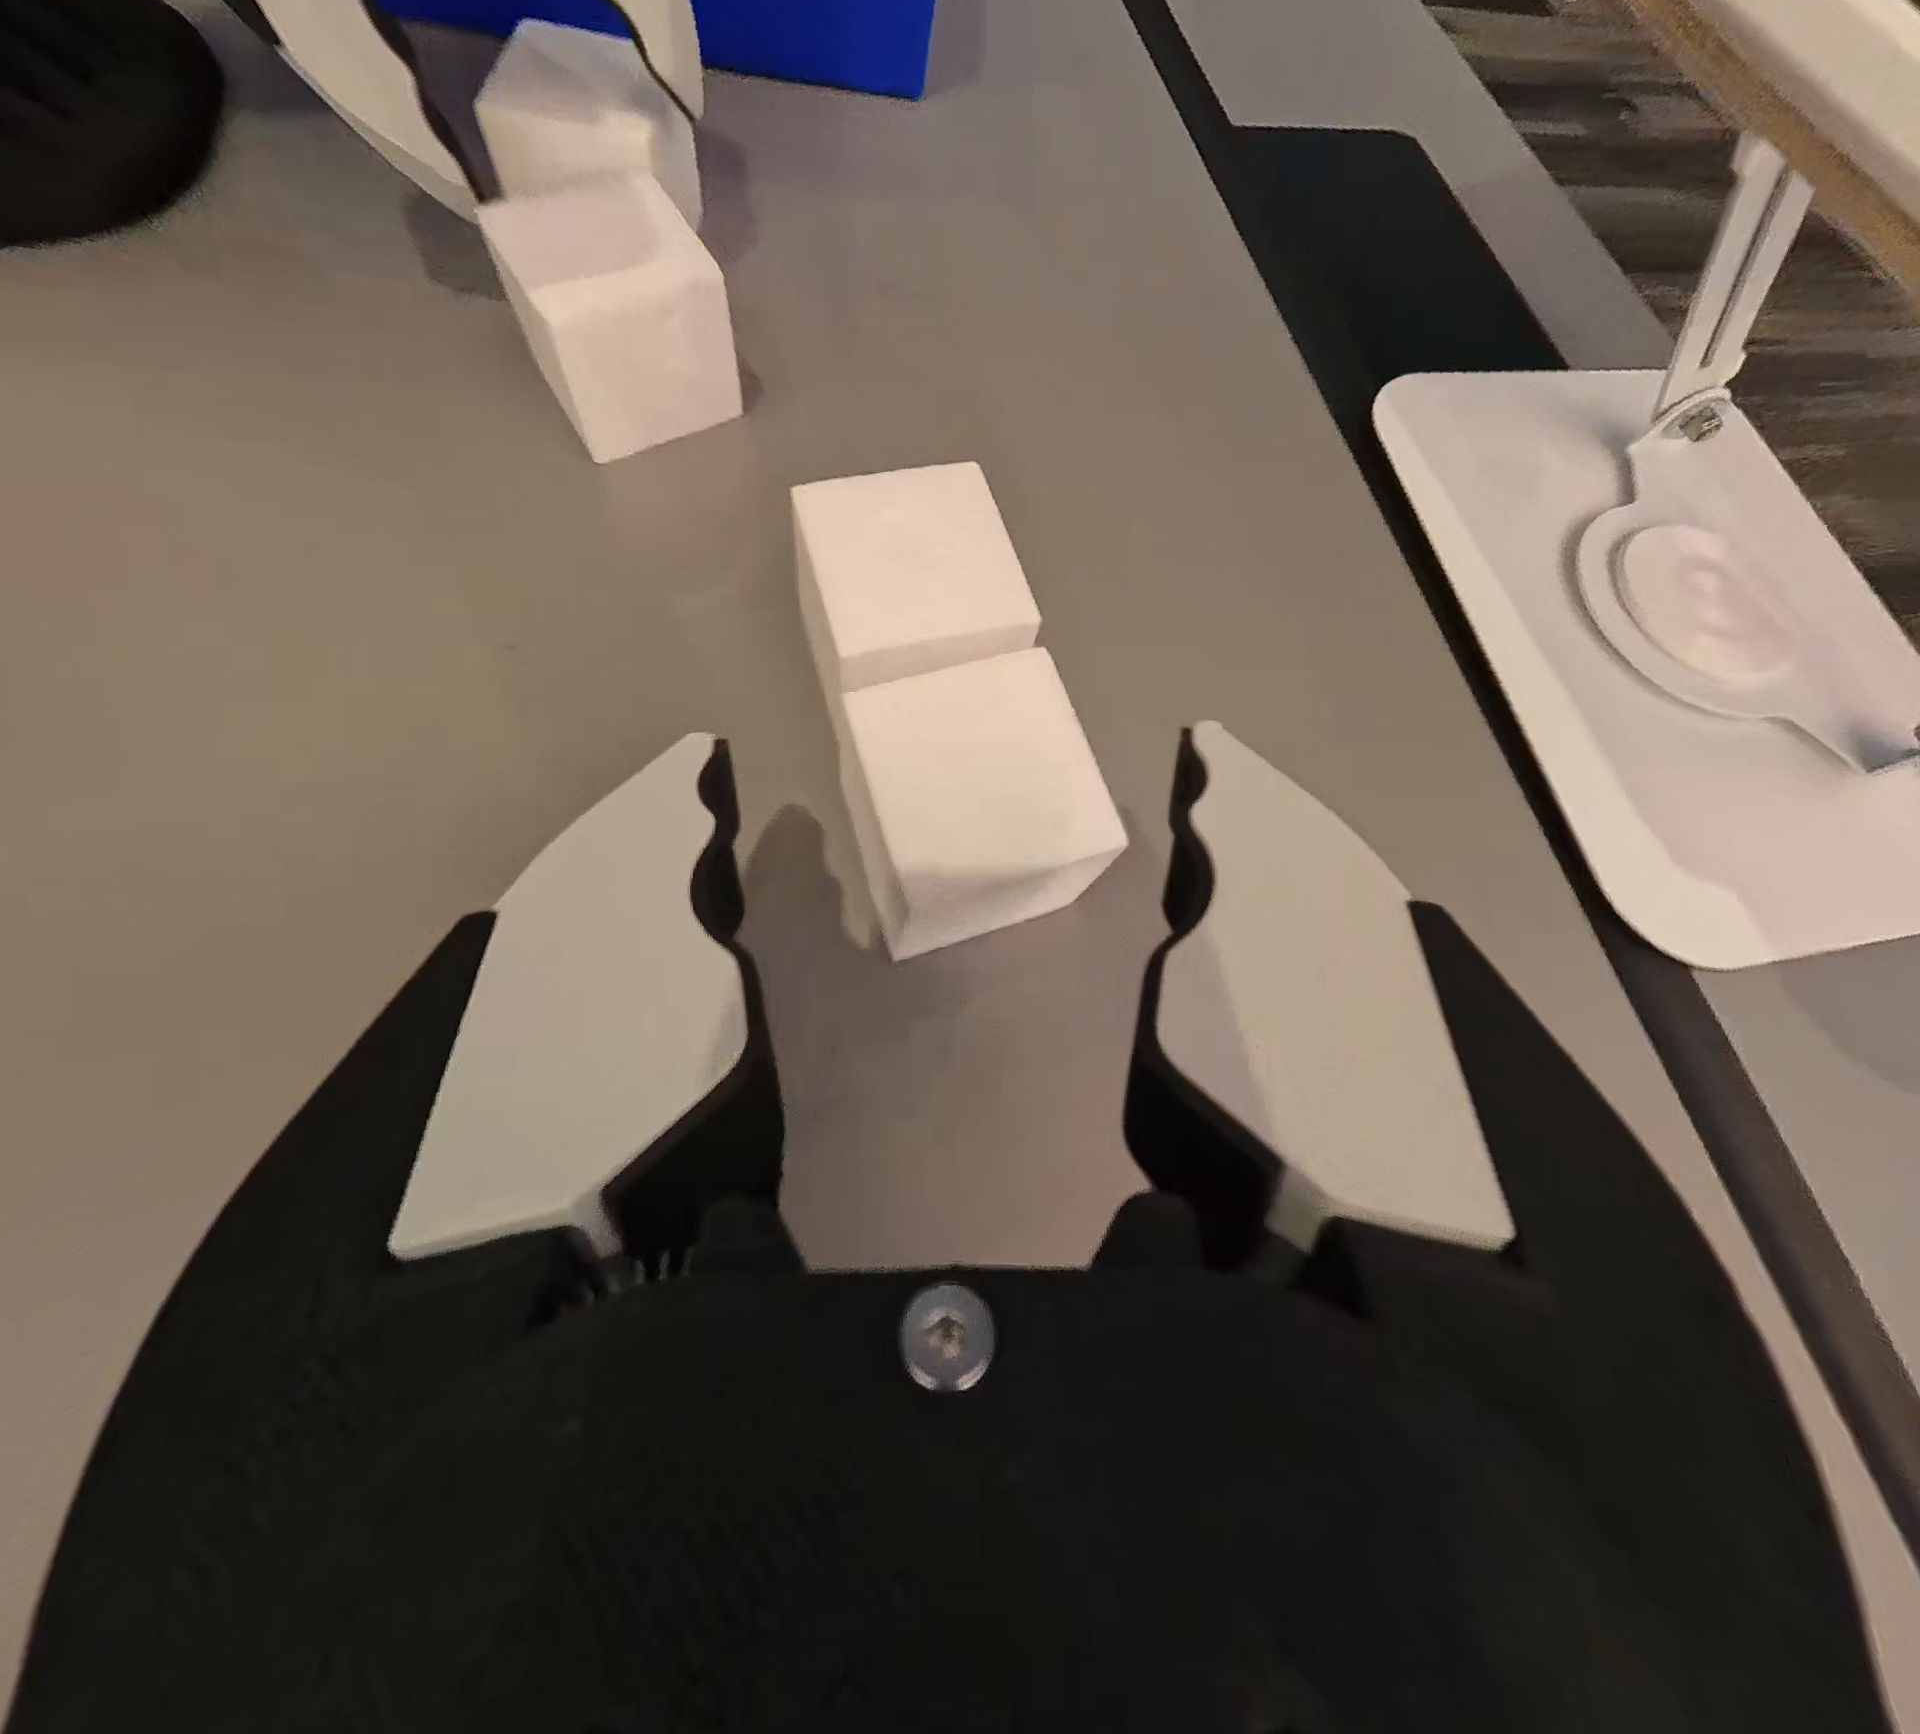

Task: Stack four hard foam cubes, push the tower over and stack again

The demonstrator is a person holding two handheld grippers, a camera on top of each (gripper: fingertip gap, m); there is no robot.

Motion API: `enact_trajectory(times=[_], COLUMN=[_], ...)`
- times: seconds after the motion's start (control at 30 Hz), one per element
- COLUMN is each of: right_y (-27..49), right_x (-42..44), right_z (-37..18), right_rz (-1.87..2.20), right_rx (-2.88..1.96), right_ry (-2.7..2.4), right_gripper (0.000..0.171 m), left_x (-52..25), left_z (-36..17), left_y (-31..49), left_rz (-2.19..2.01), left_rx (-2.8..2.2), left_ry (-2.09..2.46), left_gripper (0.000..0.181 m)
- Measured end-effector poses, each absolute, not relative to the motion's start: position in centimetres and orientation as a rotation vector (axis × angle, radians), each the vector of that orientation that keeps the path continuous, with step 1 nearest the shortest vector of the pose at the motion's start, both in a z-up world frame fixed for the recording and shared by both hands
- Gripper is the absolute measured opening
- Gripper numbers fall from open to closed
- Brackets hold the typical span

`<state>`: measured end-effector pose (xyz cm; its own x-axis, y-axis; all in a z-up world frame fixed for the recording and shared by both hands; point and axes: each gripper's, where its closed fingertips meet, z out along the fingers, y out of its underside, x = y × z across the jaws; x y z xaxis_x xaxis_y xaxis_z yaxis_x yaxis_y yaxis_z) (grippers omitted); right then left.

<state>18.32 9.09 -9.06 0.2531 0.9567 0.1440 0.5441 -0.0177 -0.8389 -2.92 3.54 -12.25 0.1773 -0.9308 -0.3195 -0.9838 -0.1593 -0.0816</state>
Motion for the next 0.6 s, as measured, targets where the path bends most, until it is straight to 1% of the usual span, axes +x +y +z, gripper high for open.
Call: enact_trajectory(times=[0.03, 0.13, 0.17, 0.27, 0.33, 0.6], right_y=[9.4, 10.2, 10.4, 9.9, 9.3, 8.7], right_x=[18.1, 17.9, 17.9, 18.1, 18.4, 19.5], right_z=[-9.7, -12.1, -12.8, -13.8, -13.7, -12.7], right_rz=[0.597, 0.547, 0.539, 0.562, 0.594, 0.591], right_rx=[-1.682, -1.746, -1.767, -1.8, -1.816, -1.845], right_ry=[-1.416, -1.458, -1.473, -1.512, -1.521, -1.494], right_gripper=[0.085, 0.085, 0.083, 0.061, 0.06, 0.06], left_x=[-2.9, -3.8, -4.0, -4.3, -4.6, -5.4], left_z=[-12.1, -12.5, -12.7, -13.8, -14.5, -14.2], left_y=[3.6, 3.7, 3.8, 4.1, 4.1, 3.8], left_rz=[0.272, 0.255, 0.258, 0.272, 0.299, 0.319], left_rx=[-2.185, -2.202, -2.204, -2.202, -2.213, -2.281], left_ry=[1.826, 1.824, 1.831, 1.863, 1.896, 1.865], left_gripper=[0.068, 0.076, 0.077, 0.077, 0.072, 0.071])
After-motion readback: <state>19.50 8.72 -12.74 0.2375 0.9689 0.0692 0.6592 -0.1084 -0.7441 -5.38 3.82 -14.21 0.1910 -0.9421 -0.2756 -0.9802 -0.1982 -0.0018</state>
